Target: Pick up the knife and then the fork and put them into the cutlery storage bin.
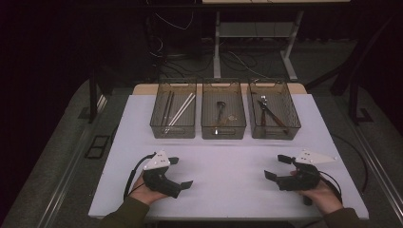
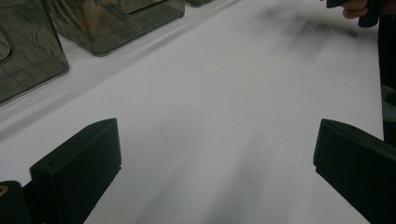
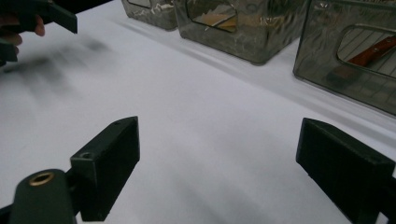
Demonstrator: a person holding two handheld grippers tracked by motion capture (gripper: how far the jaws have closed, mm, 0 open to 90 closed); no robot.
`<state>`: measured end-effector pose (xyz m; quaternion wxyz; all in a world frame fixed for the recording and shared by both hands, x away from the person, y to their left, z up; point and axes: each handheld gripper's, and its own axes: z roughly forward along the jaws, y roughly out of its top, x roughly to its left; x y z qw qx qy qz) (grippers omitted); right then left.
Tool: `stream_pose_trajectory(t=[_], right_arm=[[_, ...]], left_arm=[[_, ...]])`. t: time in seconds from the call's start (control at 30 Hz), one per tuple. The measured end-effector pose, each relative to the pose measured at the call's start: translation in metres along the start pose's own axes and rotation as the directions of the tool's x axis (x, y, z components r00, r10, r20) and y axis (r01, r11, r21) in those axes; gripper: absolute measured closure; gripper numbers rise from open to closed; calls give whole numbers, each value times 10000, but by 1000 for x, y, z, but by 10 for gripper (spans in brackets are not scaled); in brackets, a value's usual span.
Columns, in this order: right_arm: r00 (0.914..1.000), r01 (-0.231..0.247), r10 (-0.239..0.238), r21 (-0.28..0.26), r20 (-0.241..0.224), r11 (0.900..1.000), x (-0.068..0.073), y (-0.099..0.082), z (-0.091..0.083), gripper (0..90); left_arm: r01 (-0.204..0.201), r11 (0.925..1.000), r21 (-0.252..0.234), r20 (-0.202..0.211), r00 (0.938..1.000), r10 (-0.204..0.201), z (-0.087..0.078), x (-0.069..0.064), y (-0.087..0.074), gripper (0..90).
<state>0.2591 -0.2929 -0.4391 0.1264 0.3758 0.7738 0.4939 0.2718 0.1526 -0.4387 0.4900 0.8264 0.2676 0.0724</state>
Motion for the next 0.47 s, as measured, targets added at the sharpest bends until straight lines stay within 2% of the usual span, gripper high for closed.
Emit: stream_pose_trajectory(t=[0.13,0.2,0.47], right_arm=[[9994,335,-339,357,121,9988,2,-5,2,135],[9995,293,-298,517,79,9982,2,-6,3,135],[9992,358,-366,498,166,9981,1,-6,3,135]], left_arm=[[-1,10000,19,-1,10000,1,0,0,0,0],[1,10000,22,1,10000,-1,0,0,0,0],[1,10000,35,-6,10000,-1,0,1,0,0]])
